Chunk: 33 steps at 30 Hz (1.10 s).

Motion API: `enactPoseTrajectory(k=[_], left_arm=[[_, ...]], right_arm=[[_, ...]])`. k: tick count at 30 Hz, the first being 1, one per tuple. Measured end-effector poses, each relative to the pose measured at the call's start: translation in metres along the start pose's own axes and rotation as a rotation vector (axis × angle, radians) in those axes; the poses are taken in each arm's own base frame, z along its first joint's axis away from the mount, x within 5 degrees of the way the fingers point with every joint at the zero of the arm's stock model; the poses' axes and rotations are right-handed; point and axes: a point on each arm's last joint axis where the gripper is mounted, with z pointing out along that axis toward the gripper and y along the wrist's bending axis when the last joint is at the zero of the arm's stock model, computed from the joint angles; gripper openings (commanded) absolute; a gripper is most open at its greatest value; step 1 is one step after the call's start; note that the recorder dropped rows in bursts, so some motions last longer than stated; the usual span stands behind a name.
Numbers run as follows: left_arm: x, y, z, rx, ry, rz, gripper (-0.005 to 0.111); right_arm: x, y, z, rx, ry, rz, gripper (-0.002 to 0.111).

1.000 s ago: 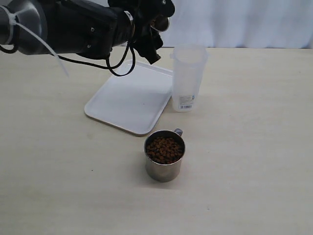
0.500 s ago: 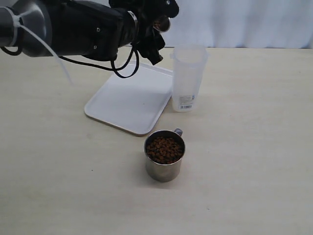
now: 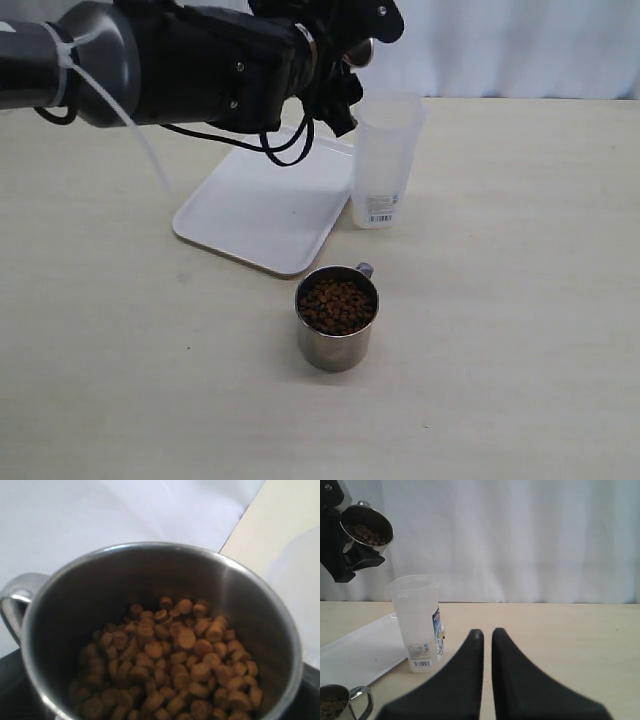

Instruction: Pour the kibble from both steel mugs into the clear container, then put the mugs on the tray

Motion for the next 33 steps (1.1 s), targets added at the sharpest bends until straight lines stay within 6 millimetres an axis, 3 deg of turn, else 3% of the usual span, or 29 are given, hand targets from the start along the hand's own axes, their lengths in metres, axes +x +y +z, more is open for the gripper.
enactPoseTrajectory(k=[2, 13, 22, 33], left_arm=[[-0.004, 0.003, 0.004, -0.003, 0.026, 0.008, 0.000], [-0.007, -0.022, 0.017, 0.003, 0.105, 0.135, 0.000], [-0.014, -0.012, 0.015, -0.034, 0.125, 0.170, 0.000], [-0.016, -0.016, 0.012, -0.034, 0.148, 0.230, 0.000]], right_arm=[[0.000, 0.000, 0.000, 0.000, 0.000, 0.000, 0.005], [0.000, 0.000, 0.000, 0.000, 0.000, 0.000, 0.005], [0.000, 0.000, 0.000, 0.000, 0.000, 0.000, 0.005], [0.000, 0.000, 0.000, 0.000, 0.000, 0.000, 0.005]])
